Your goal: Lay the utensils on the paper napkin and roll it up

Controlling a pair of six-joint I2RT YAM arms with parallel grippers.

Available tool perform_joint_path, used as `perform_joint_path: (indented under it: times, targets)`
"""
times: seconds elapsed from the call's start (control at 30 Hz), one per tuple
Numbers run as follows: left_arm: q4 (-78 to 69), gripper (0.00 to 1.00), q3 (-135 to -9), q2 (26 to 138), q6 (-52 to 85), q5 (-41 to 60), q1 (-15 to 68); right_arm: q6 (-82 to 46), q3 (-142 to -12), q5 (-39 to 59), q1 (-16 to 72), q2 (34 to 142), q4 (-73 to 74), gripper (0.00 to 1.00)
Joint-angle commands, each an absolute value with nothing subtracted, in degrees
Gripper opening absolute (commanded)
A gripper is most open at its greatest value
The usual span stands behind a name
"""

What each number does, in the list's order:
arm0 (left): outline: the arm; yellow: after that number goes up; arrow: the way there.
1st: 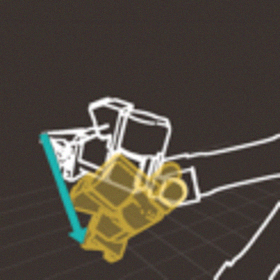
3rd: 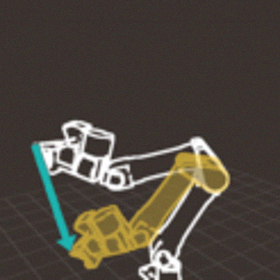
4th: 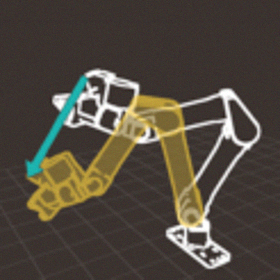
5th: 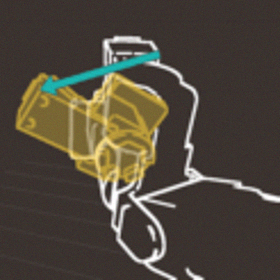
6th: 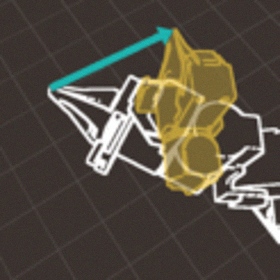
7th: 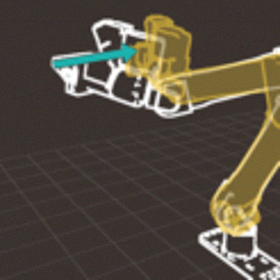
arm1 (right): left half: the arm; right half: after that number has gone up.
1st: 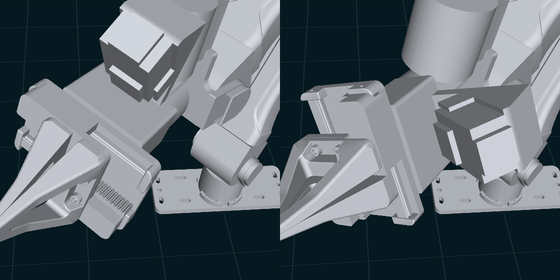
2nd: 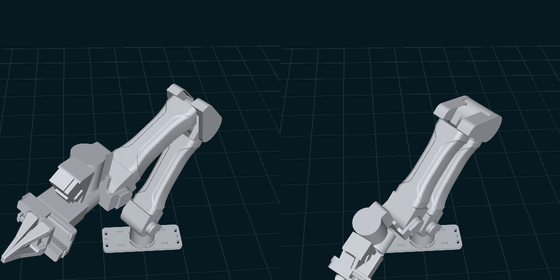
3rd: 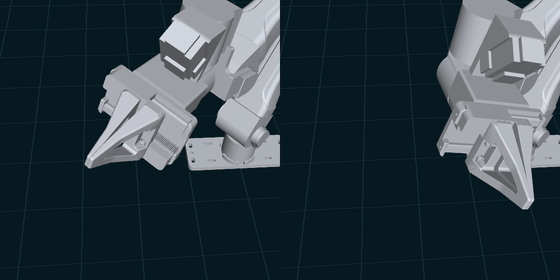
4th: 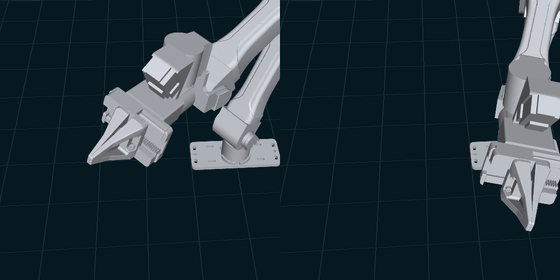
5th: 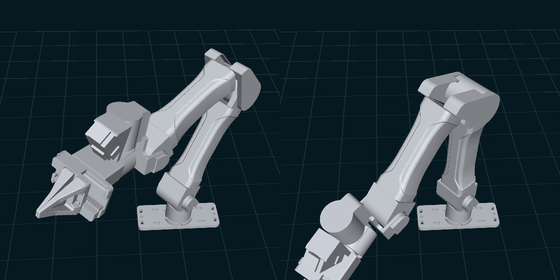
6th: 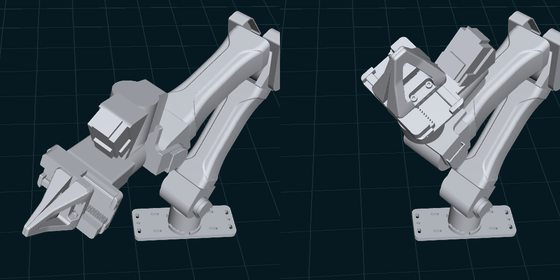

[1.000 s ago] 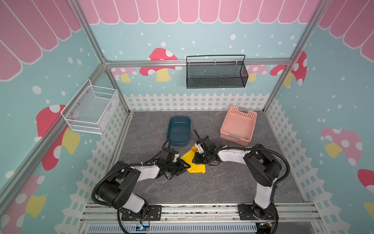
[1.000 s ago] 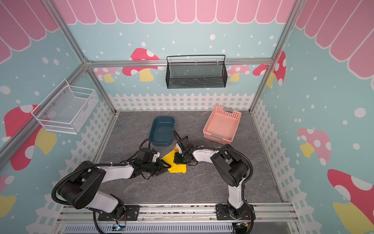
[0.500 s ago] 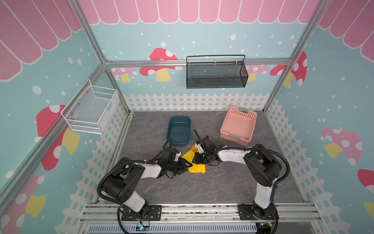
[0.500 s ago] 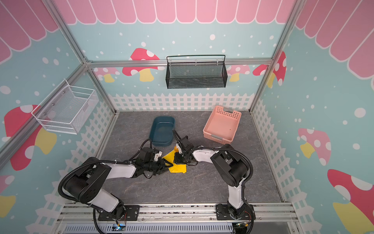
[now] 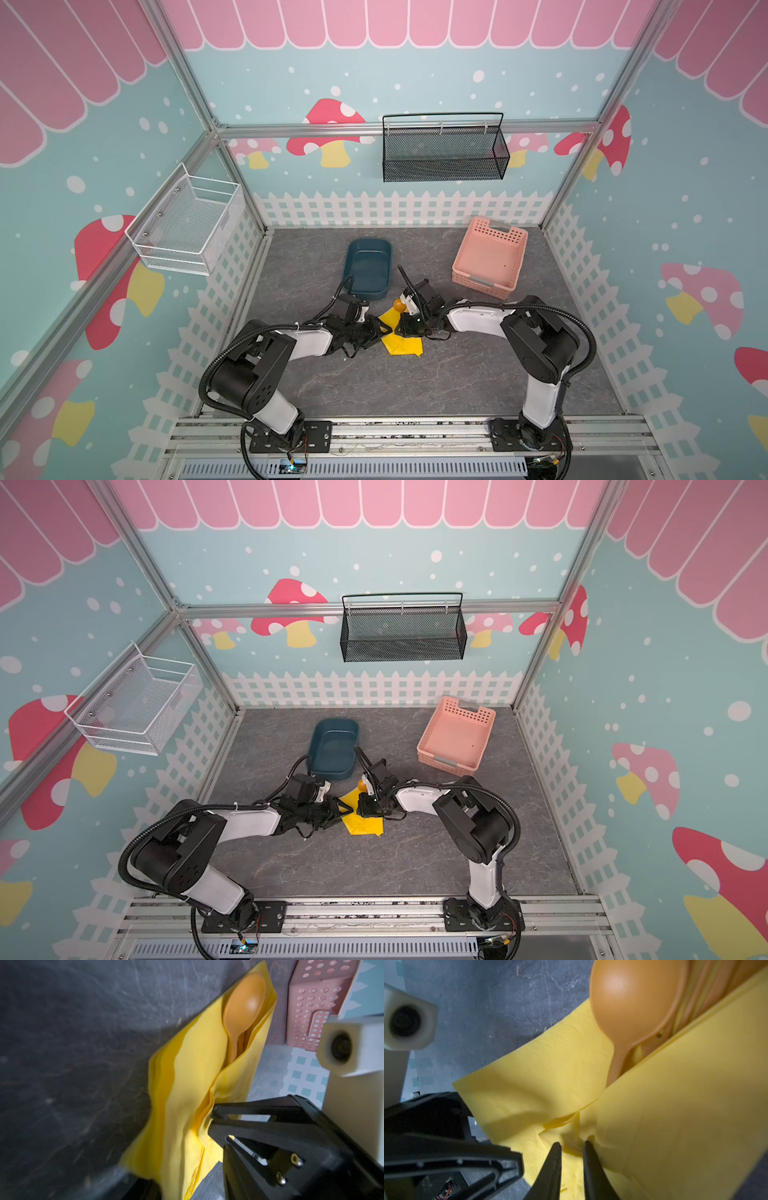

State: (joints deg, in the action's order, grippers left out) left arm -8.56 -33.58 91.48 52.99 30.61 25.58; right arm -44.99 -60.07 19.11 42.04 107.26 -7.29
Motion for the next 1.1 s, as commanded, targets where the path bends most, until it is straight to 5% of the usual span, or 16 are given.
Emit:
perform_joint_path:
  times: [0.0, 0.5, 1.07]
  targets:
    - [-1.4, 0.46, -36.4, 91.7, 47.6, 26.2, 24.8, -44.6, -57.8, 16.8, 42.3, 107.5, -14.0, 0.22]
    - [6.2, 0.42, -39.9, 88.4, 42.2, 25.0, 24.6, -44.3, -58.4, 17.2, 42.2, 108.1, -14.0, 0.23]
    - [13.9, 0.13, -45.6, 89.5, 36.2, 20.7, 24.6, -44.0, -58.6, 17.5, 42.2, 108.3, -14.1, 0.22]
